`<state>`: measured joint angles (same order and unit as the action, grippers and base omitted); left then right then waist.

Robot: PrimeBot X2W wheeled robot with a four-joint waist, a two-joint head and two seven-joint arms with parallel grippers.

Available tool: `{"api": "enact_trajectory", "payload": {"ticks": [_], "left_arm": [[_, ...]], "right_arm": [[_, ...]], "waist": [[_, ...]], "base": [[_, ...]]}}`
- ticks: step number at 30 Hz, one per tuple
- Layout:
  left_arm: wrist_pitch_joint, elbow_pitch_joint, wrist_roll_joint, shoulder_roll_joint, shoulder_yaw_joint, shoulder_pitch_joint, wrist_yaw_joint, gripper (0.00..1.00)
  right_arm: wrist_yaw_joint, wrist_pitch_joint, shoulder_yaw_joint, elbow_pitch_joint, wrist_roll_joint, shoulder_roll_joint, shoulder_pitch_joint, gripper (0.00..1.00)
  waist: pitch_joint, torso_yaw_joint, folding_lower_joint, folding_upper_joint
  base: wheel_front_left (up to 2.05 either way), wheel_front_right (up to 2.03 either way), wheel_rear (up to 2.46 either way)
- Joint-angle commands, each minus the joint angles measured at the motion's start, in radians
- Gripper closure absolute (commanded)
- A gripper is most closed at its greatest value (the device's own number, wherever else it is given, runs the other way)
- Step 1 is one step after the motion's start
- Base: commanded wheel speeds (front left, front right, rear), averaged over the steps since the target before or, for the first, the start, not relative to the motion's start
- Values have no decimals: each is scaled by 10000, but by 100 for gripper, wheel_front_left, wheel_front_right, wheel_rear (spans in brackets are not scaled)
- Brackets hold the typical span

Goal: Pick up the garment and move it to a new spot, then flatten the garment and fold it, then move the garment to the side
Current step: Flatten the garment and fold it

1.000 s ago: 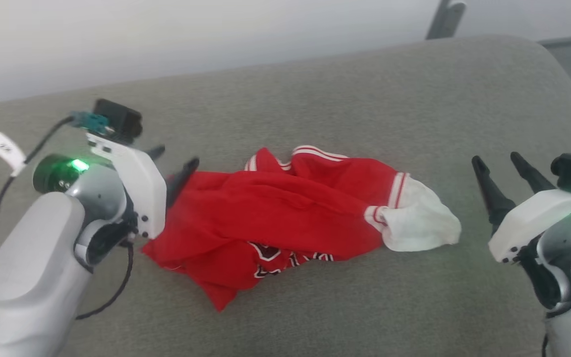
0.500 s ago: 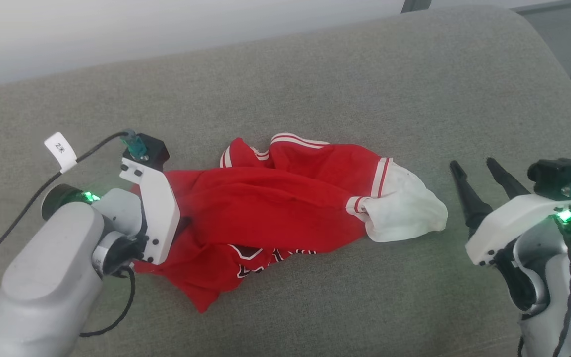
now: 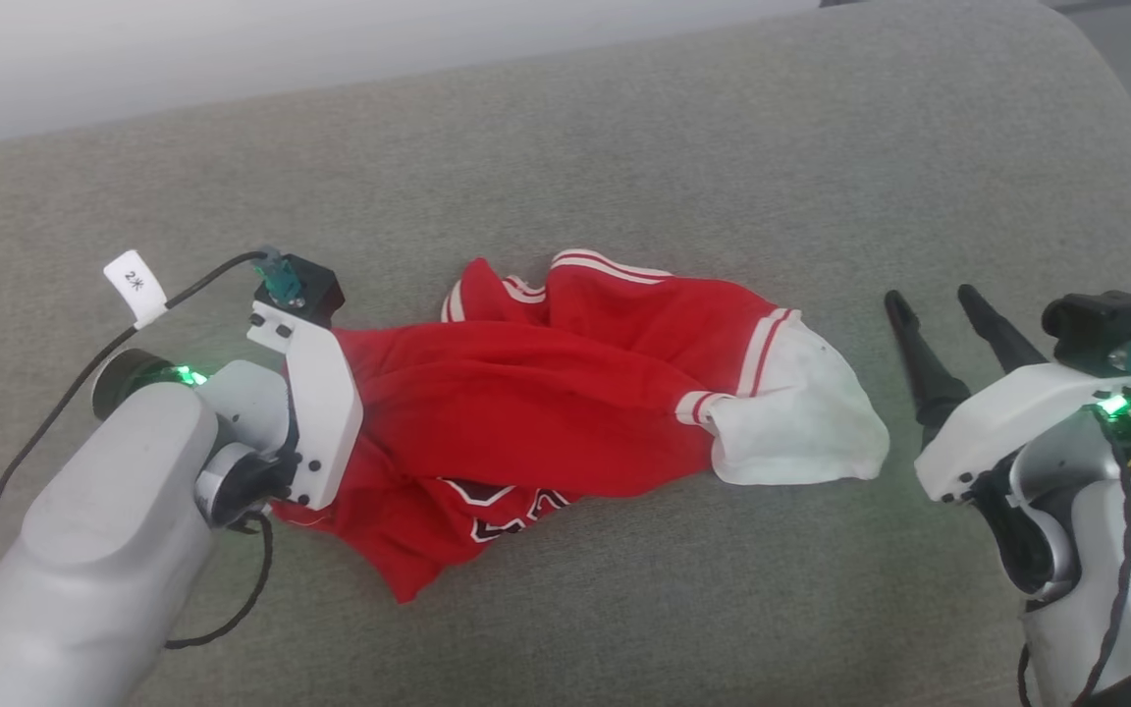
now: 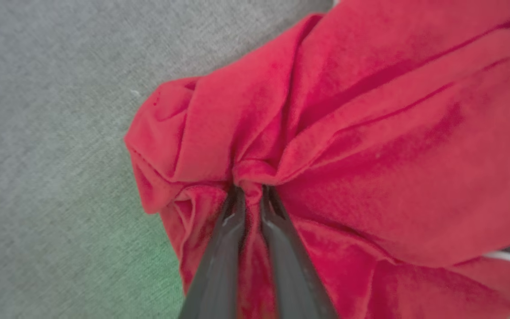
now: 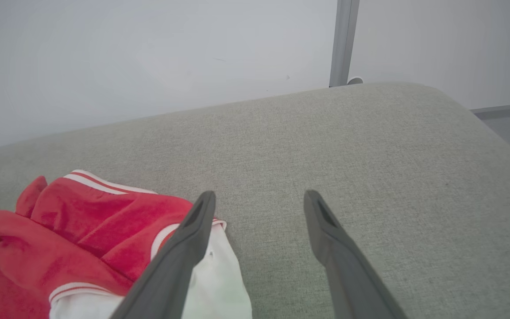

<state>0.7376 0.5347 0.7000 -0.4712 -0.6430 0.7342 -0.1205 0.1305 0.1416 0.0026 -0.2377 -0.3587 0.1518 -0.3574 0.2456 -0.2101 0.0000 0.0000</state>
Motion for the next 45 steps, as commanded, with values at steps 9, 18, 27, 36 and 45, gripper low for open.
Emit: {"api": "enact_trajectory", "payload": {"ticks": [9, 18, 27, 36, 45], "left_arm": [[937, -1514, 1317, 130, 117, -836, 159, 100], [1483, -4234, 1758, 196, -244, -2721, 1101, 100], [912, -4291, 1374, 318, -661, -3631, 1277, 60], [783, -4365, 1647, 322, -148, -2971, 1404, 0], [1499, -5318, 2055, -151, 783, -1836, 2032, 0]], "right_arm": [[3, 14, -391, 24, 227, 89, 255, 0], [4, 173, -548, 292, 350, 39, 496, 0], [4, 265, -368, 381, 369, -42, 403, 0], [3, 310, -440, 400, 409, 14, 488, 0], [3, 110, -380, 494, 390, -83, 361, 0]], "waist": [[-446, 500, 0, 0], [-525, 745, 0, 0], [-353, 722, 0, 0], [-459, 791, 0, 0], [-558, 731, 0, 0]], "base": [[0, 0, 0], [0, 0, 0], [0, 0, 0], [0, 0, 0], [0, 0, 0]]}}
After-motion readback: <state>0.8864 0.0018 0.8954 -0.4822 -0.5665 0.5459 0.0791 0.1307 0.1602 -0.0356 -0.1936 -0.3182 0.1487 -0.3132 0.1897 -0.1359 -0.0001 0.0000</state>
